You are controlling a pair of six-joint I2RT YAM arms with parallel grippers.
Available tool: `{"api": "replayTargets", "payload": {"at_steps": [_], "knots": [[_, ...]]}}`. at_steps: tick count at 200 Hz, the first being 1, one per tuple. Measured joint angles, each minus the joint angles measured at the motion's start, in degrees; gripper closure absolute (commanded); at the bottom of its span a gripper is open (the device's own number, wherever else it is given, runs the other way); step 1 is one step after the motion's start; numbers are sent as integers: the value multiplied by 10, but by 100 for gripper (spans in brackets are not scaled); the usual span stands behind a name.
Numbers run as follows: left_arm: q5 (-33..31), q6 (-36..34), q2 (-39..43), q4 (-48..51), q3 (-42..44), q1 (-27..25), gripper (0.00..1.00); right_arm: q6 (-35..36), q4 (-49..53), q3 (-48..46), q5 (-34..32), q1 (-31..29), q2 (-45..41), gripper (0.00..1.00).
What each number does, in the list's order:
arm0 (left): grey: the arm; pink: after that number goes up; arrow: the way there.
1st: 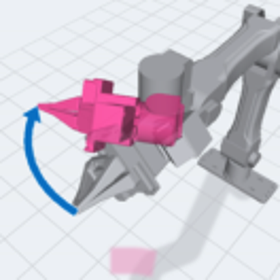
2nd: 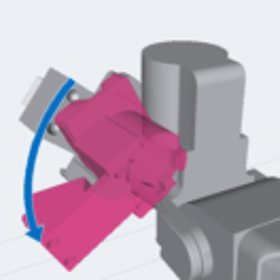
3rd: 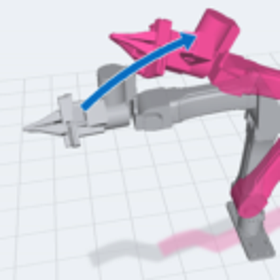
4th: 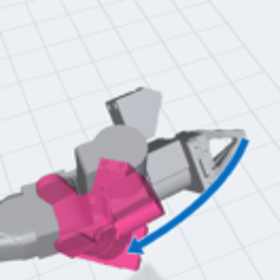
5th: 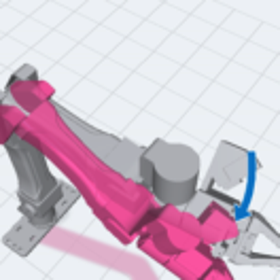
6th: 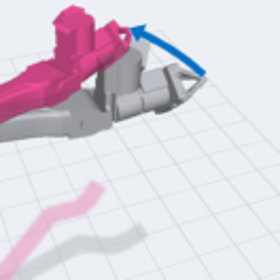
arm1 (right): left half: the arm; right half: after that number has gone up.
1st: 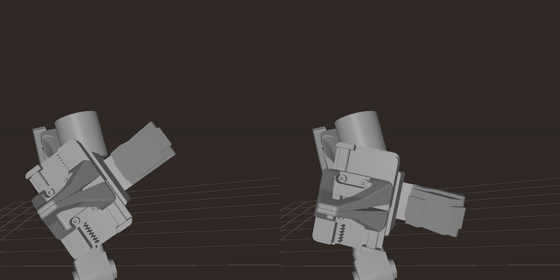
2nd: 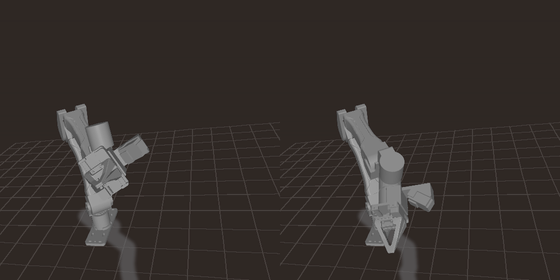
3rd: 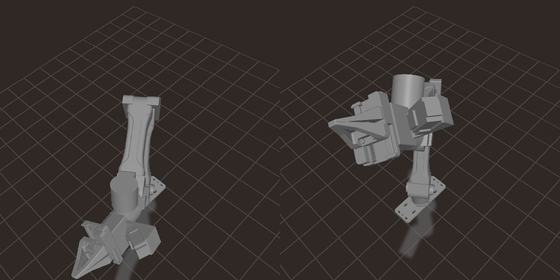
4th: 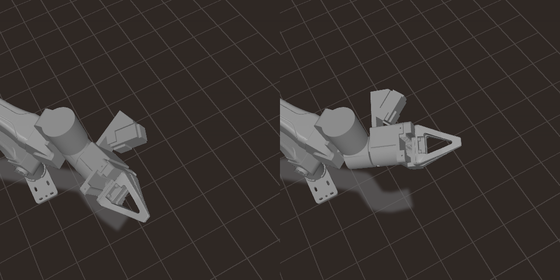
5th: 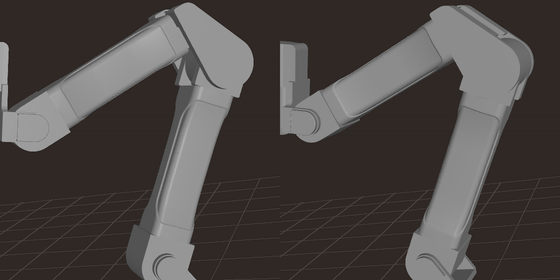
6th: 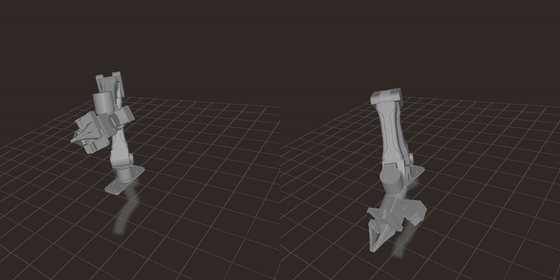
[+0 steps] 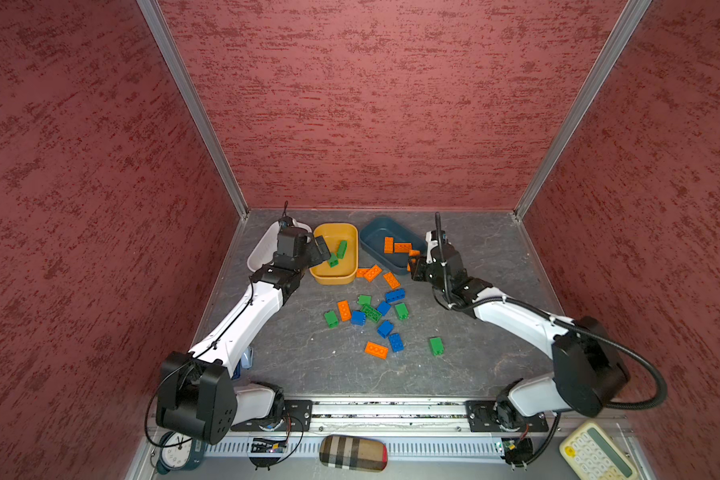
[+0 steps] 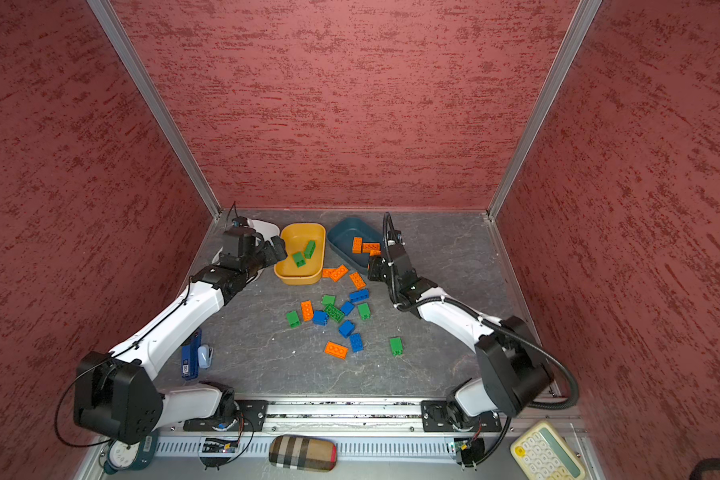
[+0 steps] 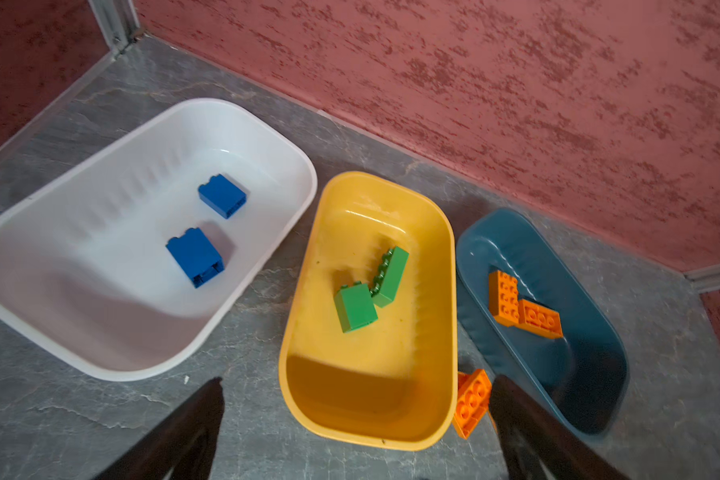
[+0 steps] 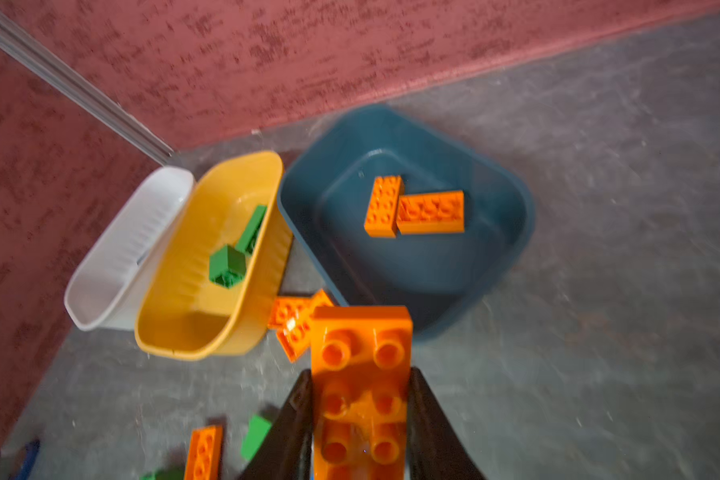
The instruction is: Sort the legos into containers by color
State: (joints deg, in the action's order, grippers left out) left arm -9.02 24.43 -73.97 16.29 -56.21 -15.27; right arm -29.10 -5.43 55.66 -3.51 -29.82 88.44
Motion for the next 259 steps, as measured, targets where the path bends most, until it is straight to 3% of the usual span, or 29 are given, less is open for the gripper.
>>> {"api": "replayTargets", "payload": {"at_steps": [37, 79, 119, 142, 169, 183, 218, 227, 259], "knots": [[42, -29, 10, 1, 21, -17, 1, 16, 1, 149, 50, 38, 152, 79], [68, -45, 16, 16, 35, -45, 1, 82, 52, 336, 120, 56, 325, 72], [70, -31, 16, 50, 54, -75, 1, 104, 92, 488, 177, 59, 439, 49], [62, -2, 16, 75, 57, -93, 0, 94, 118, 537, 185, 59, 461, 42], [48, 36, 15, 96, 76, -116, 3, 77, 123, 539, 189, 59, 452, 37], [42, 53, 8, 111, 80, -130, 6, 69, 123, 519, 187, 59, 436, 29], [31, 71, -38, 127, 74, -147, 9, 52, 108, 385, 175, 58, 335, 15], [27, 71, -54, 131, 66, -151, 11, 48, 99, 344, 169, 57, 302, 2], [5, 84, -116, 156, 20, -166, 25, 26, 61, 211, 134, 54, 184, 1]]}}
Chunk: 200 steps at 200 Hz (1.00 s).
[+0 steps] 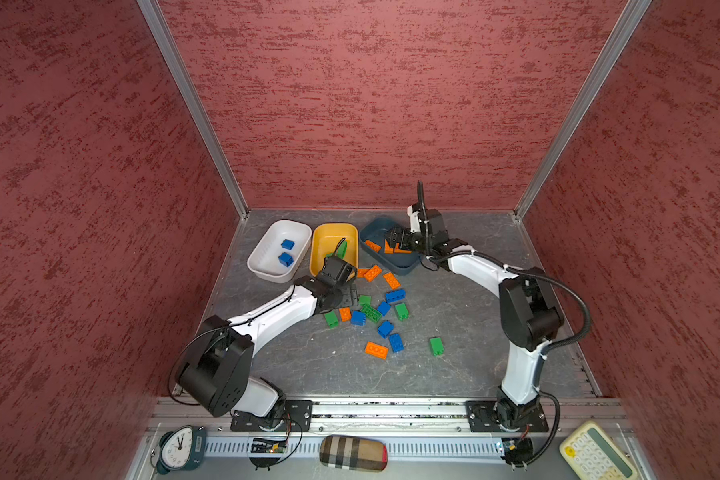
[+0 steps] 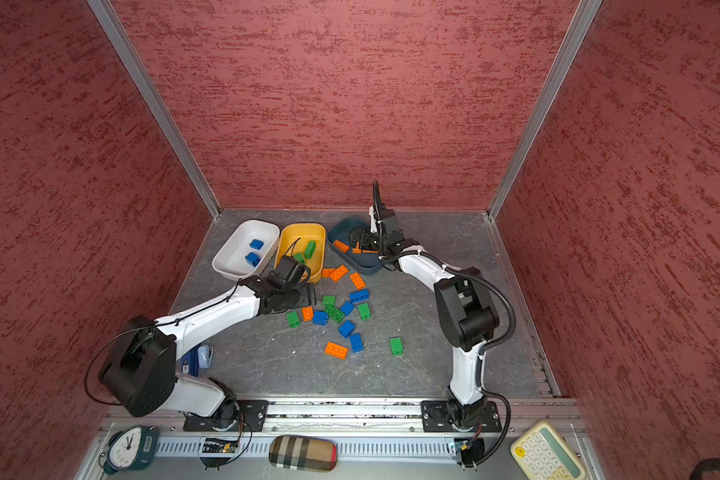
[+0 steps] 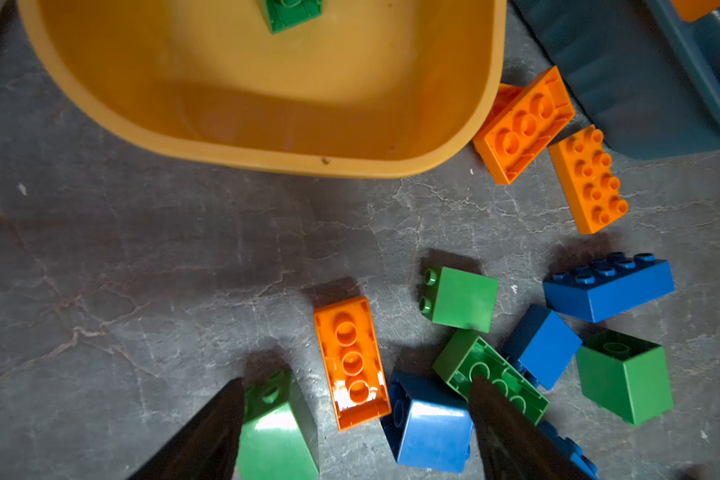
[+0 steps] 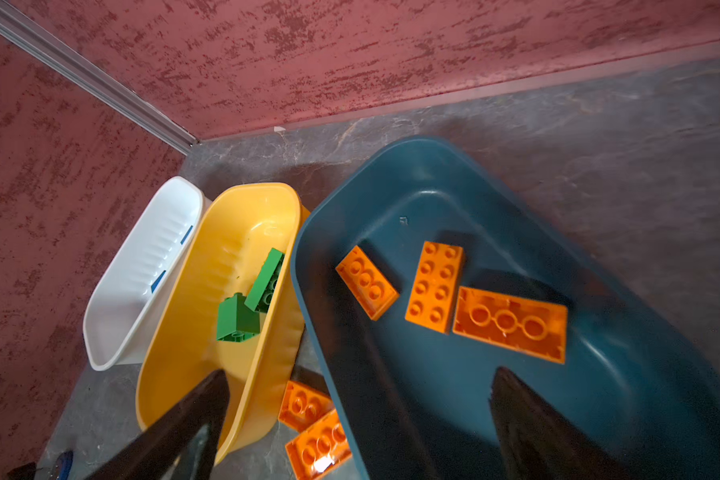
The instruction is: Sort the legos into containers by color
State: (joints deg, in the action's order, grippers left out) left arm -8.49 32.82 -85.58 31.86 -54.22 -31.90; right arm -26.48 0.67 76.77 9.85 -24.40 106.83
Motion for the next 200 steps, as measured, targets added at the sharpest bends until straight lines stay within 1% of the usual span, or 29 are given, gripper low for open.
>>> {"api": "replayTargets", "payload": {"at_steps": [17, 33, 57, 84, 97, 136, 168, 200], "knots": [[-13, 4, -27, 9, -17, -2, 29, -10, -20, -57, -20, -1, -50, 1], [-21, 7, -43, 24, -24, -2, 33, -17, -43, -83, -35, -2, -69, 1], [-23, 14, -103, 39, -61, -3, 40, -21, -55, -126, -47, -2, -102, 1], [-26, 15, -142, 52, -76, -9, 40, -20, -63, -128, -50, -2, -105, 1], [-27, 14, -151, 59, -76, -14, 40, -20, -65, -128, -50, -2, -105, 1], [-27, 16, -165, 71, -76, -23, 45, -18, -68, -128, -50, -2, -104, 1], [-25, 23, -166, 72, -76, -27, 52, -16, -69, -128, -52, -2, -103, 1], [-23, 22, -173, 71, -81, -32, 57, -18, -69, -128, -67, -2, -103, 1]]}}
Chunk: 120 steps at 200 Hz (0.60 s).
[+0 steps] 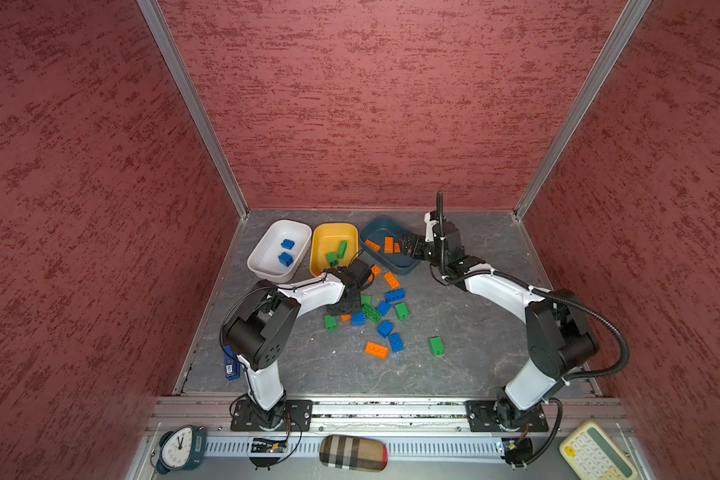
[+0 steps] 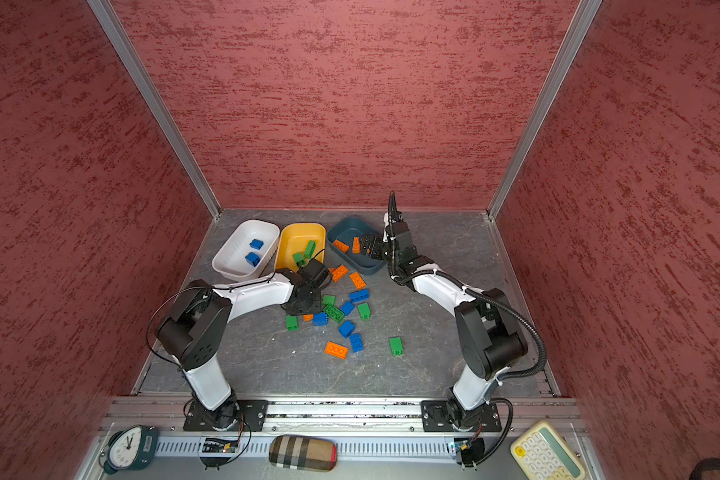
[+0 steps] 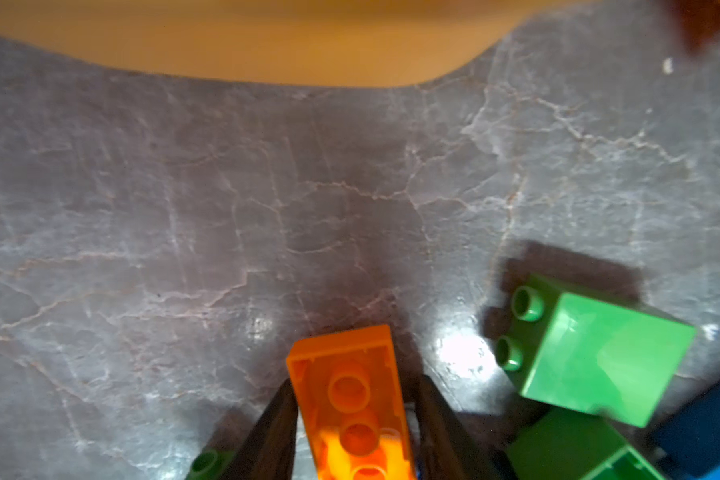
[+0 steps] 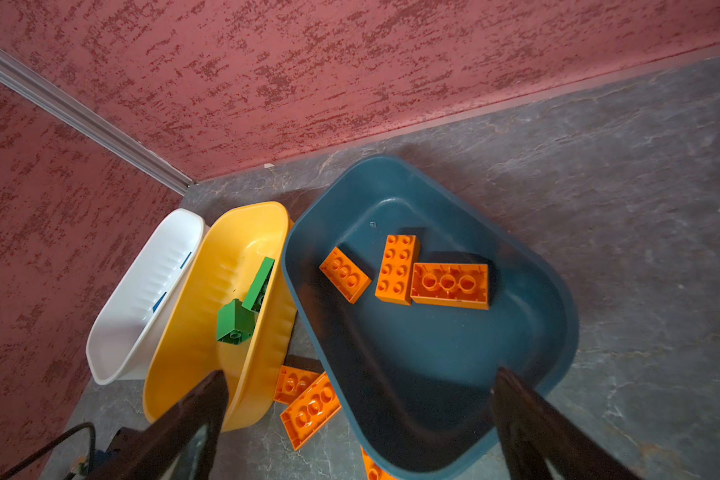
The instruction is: Sort the legos into containers by color
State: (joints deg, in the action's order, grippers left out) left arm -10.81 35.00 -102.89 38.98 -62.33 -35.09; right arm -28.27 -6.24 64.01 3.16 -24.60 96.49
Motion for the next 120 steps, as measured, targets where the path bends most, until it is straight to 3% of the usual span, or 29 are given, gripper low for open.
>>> {"api": "replayTargets", "payload": {"at_steps": [28, 78, 120], "knots": [[0, -2, -7, -2, -8, -1, 59, -5, -14, -19, -23, 0, -13, 1], [-3, -10, -5, -27, -2, -5, 79, -34, -18, -97, -110, 0, -88, 1], [2, -14, 45, -40, 3, -7, 80, -48, -5, -165, -155, 8, -155, 1]]}}
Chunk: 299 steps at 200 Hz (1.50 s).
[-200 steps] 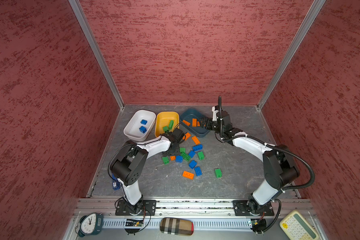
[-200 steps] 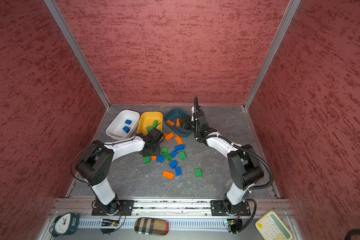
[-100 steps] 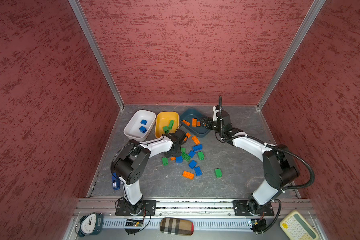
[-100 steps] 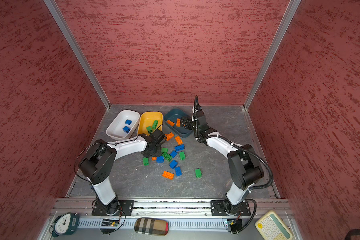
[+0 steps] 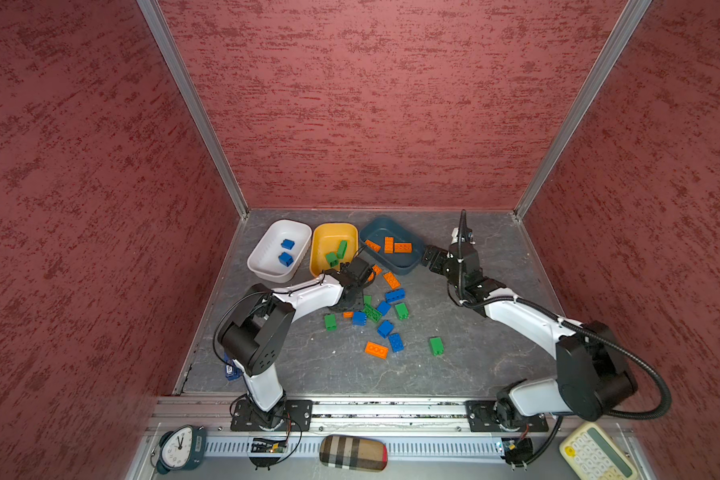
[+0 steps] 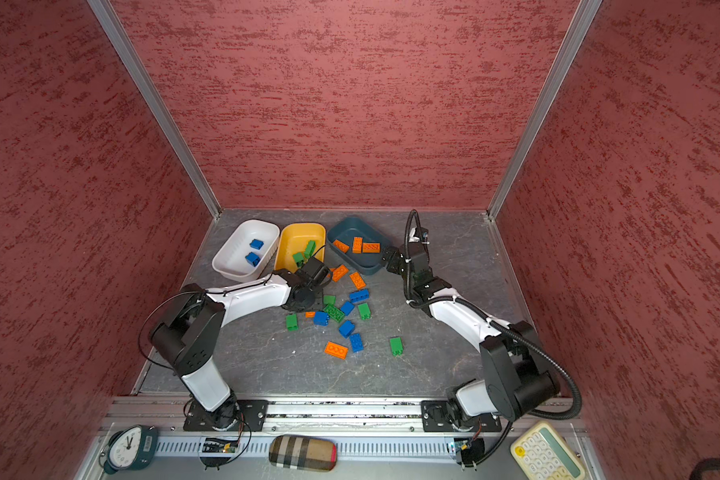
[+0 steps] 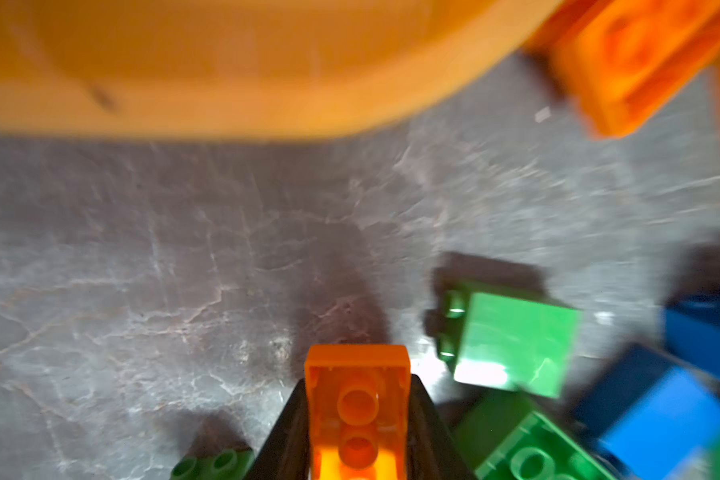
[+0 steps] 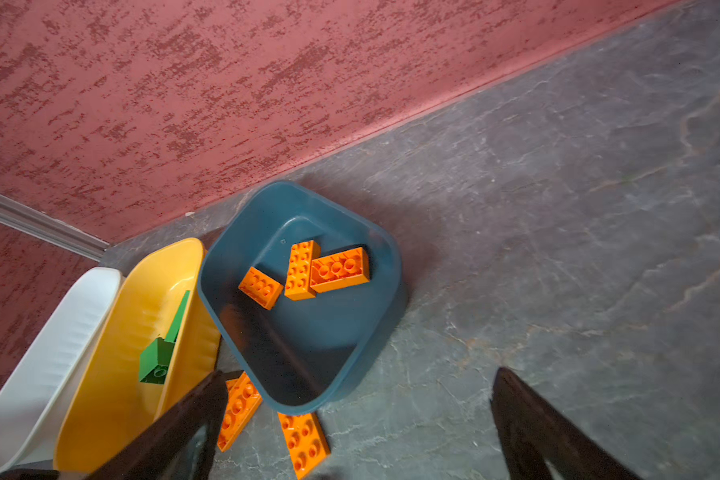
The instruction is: Sort the legos into containers by color
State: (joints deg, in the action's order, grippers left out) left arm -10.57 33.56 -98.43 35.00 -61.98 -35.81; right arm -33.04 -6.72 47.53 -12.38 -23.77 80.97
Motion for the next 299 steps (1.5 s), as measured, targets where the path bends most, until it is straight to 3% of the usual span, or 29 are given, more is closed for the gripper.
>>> {"api": "replayTargets", "payload": {"at_steps": [47, 70, 136, 169, 184, 203, 238, 299], "knots": [[17, -42, -9, -41, -151, 8, 81, 0, 11, -6, -21, 1, -15, 1], [23, -65, -77, -64, -267, 24, 80, 0, 12, -9, -20, 1, -15, 1], [64, -89, -280, -92, -463, 81, 77, 3, 25, -26, -2, 1, -17, 1], [67, -90, -374, -71, -589, 91, 68, 7, 25, -40, 19, 1, -20, 1], [67, -93, -393, -48, -628, 89, 48, 10, 33, -41, 33, 1, -19, 1], [69, -103, -392, -30, -643, 84, 20, 16, 46, -41, 56, 1, -13, 1], [76, -122, -367, -25, -626, 73, 0, 31, 70, -41, 90, -5, 5, 1], [75, -148, -207, -37, -474, 43, 0, 44, 74, -40, 105, -23, 19, 1]]}}
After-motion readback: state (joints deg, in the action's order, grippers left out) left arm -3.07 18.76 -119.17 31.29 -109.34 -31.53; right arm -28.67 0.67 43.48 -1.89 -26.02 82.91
